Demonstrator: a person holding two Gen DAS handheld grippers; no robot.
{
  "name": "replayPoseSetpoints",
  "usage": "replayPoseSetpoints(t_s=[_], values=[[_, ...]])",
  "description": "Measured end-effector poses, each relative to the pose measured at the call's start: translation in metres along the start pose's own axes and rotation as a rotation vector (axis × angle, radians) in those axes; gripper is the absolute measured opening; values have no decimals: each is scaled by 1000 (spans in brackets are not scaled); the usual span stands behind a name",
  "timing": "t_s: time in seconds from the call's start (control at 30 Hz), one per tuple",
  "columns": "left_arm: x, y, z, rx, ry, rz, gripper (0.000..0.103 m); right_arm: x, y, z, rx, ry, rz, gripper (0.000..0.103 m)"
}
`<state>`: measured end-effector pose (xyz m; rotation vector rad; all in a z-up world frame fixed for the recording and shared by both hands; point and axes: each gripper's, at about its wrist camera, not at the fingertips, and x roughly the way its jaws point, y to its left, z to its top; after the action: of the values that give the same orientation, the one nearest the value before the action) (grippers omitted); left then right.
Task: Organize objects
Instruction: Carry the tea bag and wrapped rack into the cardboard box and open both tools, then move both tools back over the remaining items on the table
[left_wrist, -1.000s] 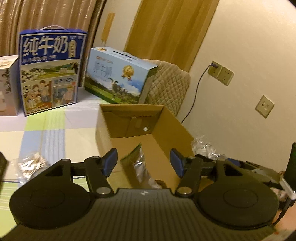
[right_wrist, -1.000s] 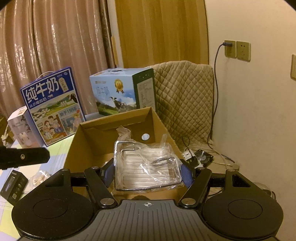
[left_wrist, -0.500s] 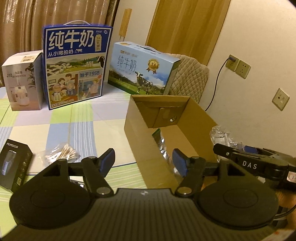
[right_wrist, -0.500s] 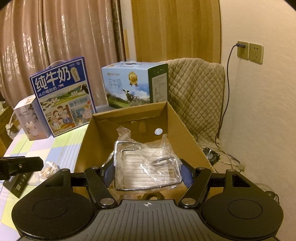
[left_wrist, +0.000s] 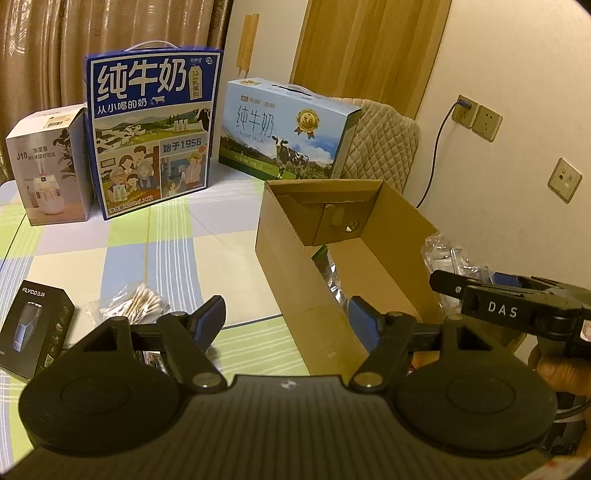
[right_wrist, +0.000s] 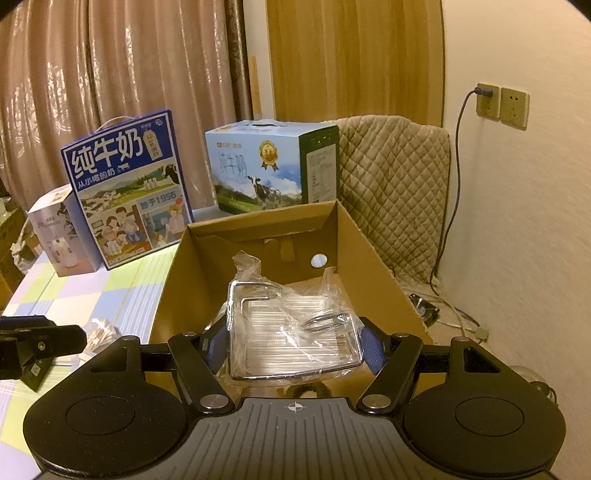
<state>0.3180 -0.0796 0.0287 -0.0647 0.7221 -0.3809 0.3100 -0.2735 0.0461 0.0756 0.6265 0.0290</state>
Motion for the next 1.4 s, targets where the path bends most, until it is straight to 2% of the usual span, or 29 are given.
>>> replayPoseSetpoints(t_s=[0.2, 0.73, 1.4], values=[[2, 0, -1, 17, 5, 14, 71, 6, -2, 0, -4, -5, -29, 71], [2, 4, -7, 29, 20, 23, 74, 4, 1, 0, -17, -14, -13, 71], [-13, 39, -16, 1, 18, 70, 78, 5, 38, 4, -57, -43, 49, 71]])
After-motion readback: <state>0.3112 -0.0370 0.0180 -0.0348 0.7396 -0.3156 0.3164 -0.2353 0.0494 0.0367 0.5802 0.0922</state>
